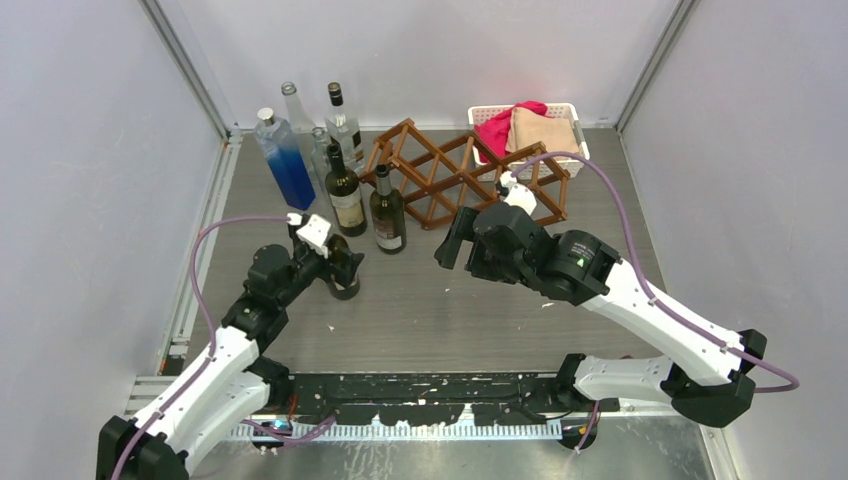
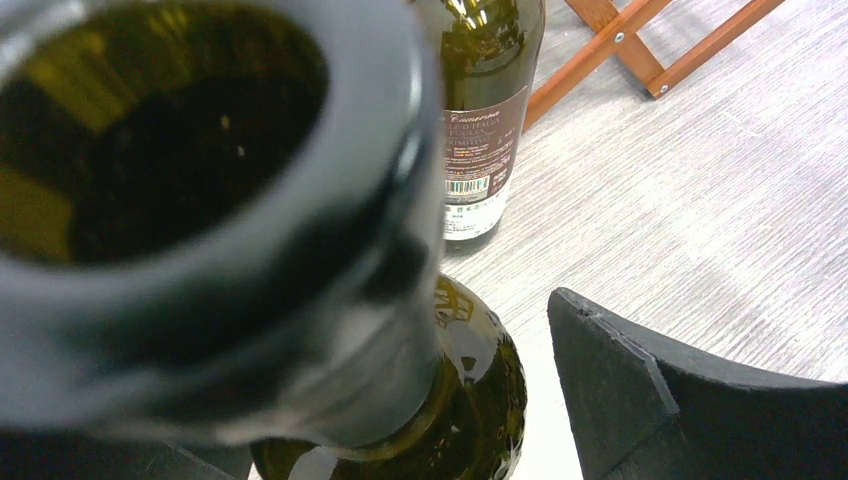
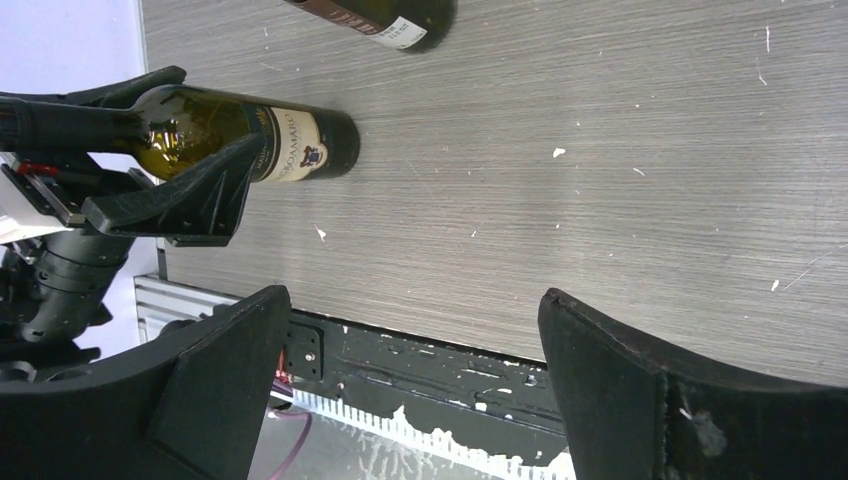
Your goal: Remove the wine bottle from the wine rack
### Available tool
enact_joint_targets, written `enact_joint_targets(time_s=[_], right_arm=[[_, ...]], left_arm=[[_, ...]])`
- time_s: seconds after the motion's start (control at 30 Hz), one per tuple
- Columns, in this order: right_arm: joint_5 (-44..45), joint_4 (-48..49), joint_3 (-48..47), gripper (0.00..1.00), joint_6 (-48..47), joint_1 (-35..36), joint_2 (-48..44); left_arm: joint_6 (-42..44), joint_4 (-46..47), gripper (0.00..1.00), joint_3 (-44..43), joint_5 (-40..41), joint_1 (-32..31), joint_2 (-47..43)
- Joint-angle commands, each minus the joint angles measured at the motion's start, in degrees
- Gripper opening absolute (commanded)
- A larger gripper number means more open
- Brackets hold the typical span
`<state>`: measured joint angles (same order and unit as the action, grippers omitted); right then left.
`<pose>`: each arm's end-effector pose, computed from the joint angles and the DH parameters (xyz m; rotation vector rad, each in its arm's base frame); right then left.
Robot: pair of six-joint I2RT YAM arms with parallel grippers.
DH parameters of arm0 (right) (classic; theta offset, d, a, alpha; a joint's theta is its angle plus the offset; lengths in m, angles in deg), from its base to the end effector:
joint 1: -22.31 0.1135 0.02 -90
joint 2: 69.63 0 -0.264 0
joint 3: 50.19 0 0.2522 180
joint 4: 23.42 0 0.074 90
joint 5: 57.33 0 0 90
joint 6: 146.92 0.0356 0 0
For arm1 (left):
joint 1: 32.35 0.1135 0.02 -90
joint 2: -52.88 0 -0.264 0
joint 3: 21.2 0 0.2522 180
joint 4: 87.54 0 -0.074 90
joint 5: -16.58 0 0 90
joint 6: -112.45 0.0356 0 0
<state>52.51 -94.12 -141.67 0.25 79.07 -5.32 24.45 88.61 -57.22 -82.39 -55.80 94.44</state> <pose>0.1240 0.1672 0.3925 0.1849 2.3501 0.6220 0.1640 -0.0772 0.2465 0.4980 1.6779 -0.4103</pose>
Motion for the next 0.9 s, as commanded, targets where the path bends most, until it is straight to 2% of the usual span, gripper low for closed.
enact_joint_targets(time_s=[0.0,0.33,0.53,0.67,0.87], right_arm=[[3.32,2.19,-0.42,1.00,-1.34,-0.24,-1.54],[4.84,2.05,-1.54,1.00,-4.34,-0.34,-0.48],[7.81,0.01,-2.28,1.00,-6.24,-0.40,-1.90],[12.68,-1.47,-0.93,1.00,-8.07,-0.97,-3.08],[16.38,0.55,7.23,1.00,-9.99,-5.68,-6.46]], left_arm=[[2.76,-7.14,1.00,-6.81,0.58,0.27,-0.49],[2.24,-25.26,1.00,-25.94,-1.95,0.98,6.04],[0.76,-37.07,1.00,-39.55,-8.38,4.06,8.87],[1.43,-44.26,1.00,-48.50,-13.71,11.92,10.89],[6.12,-53.12,0.96,-52.75,-28.94,32.83,14.69]])
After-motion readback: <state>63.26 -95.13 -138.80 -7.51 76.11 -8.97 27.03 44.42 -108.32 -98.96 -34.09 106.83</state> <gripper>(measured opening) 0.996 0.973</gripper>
